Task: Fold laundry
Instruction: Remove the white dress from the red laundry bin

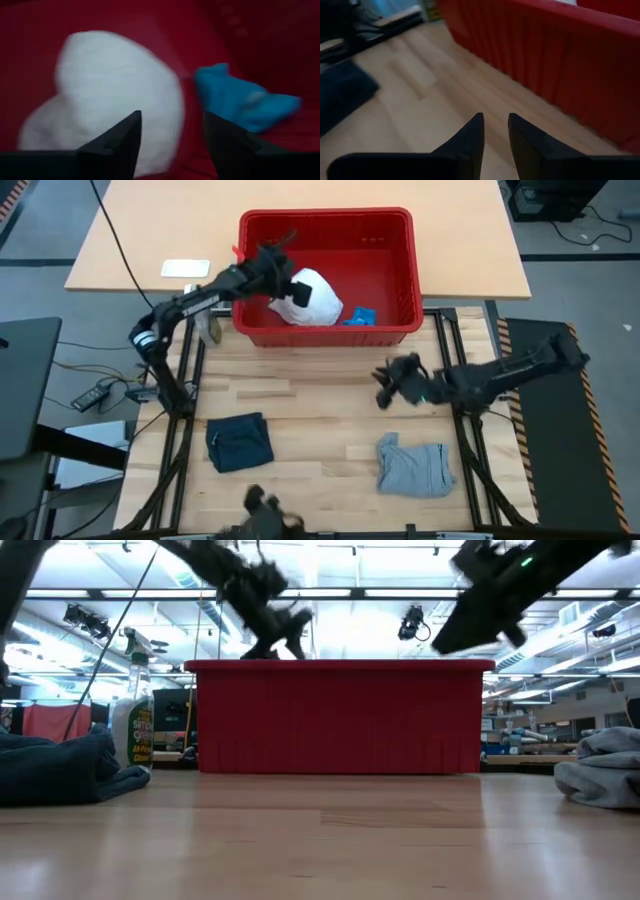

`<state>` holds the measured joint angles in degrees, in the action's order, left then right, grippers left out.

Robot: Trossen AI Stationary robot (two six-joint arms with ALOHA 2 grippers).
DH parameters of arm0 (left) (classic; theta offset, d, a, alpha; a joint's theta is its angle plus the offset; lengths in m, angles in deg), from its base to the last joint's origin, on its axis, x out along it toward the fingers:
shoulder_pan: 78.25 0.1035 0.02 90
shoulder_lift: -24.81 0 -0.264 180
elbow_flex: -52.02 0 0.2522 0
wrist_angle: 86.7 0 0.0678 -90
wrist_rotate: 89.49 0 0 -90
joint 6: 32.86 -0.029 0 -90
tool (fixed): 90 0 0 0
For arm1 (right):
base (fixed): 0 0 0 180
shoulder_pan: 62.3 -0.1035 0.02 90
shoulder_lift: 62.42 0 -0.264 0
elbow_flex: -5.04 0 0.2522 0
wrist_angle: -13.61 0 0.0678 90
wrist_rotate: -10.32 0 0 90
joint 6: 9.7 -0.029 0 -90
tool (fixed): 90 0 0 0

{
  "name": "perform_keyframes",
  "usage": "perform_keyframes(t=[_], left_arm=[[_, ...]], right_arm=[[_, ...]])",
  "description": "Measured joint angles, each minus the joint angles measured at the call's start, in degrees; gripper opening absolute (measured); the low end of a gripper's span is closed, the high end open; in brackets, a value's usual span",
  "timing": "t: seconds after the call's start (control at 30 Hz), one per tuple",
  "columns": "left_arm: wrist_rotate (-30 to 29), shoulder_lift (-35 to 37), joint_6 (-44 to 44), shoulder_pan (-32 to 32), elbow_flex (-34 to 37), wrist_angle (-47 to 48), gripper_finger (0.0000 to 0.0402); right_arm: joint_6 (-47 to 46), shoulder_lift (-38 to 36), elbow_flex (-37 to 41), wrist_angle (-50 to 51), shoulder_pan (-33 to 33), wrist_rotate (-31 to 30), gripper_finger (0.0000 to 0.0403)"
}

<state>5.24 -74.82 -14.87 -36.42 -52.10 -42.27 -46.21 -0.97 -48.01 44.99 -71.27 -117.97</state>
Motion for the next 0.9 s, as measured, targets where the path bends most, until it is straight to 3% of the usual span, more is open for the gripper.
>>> perform_keyframes(t=[0.17, 0.33, 0.43, 0.5, 0.57, 0.73, 0.9], left_arm=[[6.33, -6.55, -1.13, 6.79, 0.0, -0.28, 0.0261], [8.25, -12.28, -2.31, 8.96, 0.03, -1.99, 0.0296], [14.45, -15.32, -1.43, 9.19, 0.02, -5.52, 0.0297], [18.52, -17.31, -0.74, 8.6, 0.02, -8.4, 0.0276], [20.65, -18.55, -0.67, 7.76, 0.0, -10.49, 0.023], [22.01, -18.96, -1.72, 7.12, 0.0, -12.04, 0.0046], [24.35, -13.83, -2.6, 7.45, 0.09, -15.94, 0.0038]], right_arm=[[5.6, 0.37, 0.0, -5.63, 13.91, 11.83, 0.0133], [7.01, 0.37, 0.0, -10.7, 24.74, 18.53, 0.019], [5.36, 0.26, -0.09, -10.61, 29.57, 22.74, 0.022], [4.71, 0.24, -0.15, -10.17, 32.15, 25.08, 0.0232], [4.57, 0.3, -0.15, -10.31, 34.31, 26.1, 0.0235], [3.48, 0.37, -0.04, -11.04, 37.58, 27.4, 0.0221], [3.83, 0.37, -0.04, -12.68, 38.56, 29.5, 0.02]])
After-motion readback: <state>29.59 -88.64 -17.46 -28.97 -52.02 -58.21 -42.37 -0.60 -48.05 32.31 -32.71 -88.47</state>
